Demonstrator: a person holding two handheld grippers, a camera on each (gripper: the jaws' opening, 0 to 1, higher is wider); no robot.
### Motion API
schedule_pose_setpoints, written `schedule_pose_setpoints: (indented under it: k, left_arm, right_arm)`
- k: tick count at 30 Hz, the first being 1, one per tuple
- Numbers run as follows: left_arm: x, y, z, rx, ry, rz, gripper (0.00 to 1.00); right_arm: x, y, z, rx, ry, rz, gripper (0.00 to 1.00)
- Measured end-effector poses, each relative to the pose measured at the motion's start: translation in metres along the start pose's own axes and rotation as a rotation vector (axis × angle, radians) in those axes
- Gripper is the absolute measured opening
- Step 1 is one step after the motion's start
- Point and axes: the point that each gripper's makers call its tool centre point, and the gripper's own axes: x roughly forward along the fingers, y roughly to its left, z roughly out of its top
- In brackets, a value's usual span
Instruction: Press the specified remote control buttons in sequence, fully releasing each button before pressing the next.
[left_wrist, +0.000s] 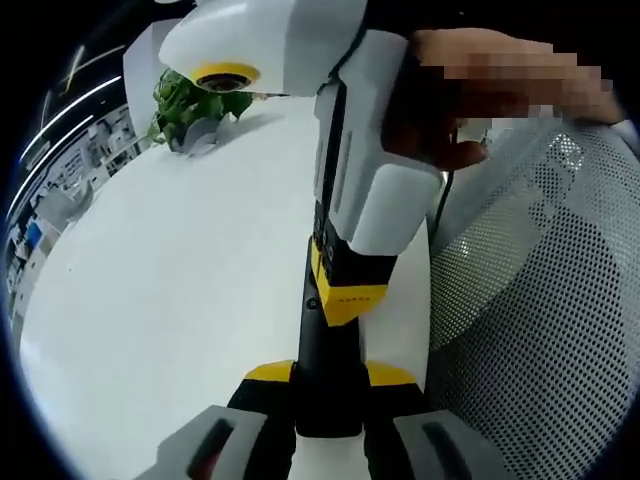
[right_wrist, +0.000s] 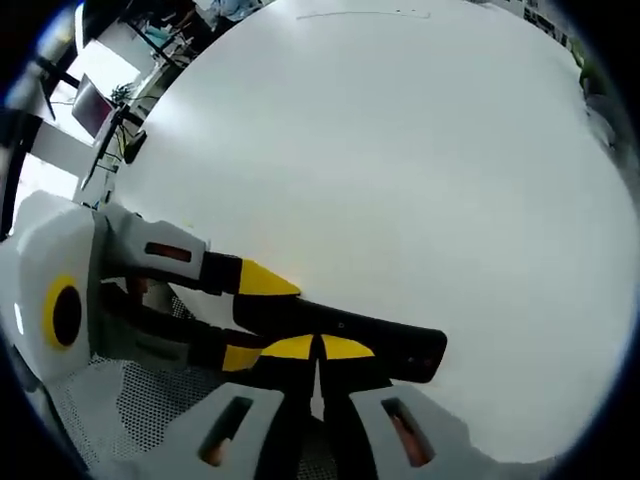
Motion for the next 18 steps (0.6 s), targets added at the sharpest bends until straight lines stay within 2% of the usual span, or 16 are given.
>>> schedule_pose_setpoints:
  k: [7, 10, 12, 18]
  left_arm:
    - [0.0002, -0.0002, 0.0000, -0.003, -0.001, 0.002, 0.23]
    - [0.0001, -0.0003, -0.0001, -0.003, -0.001, 0.003, 0.23]
    - [0.0002, -0.0002, -0.0002, -0.003, -0.003, 0.003, 0.24]
    - [0.0003, 0.0001, -0.0004, -0.004, -0.009, 0.003, 0.24]
  right_arm:
    - [0.0007, 0.0023, -0.0002, -0.092, 0.028, -0.088, 0.00]
    - [0.0015, -0.0004, 0.0015, -0.114, 0.022, -0.089, 0.00]
    - [0.0015, -0.0018, 0.0013, -0.079, 0.010, -0.073, 0.00]
    - [0.0018, -0.0024, 0.0016, -0.071, -0.004, -0.060, 0.00]
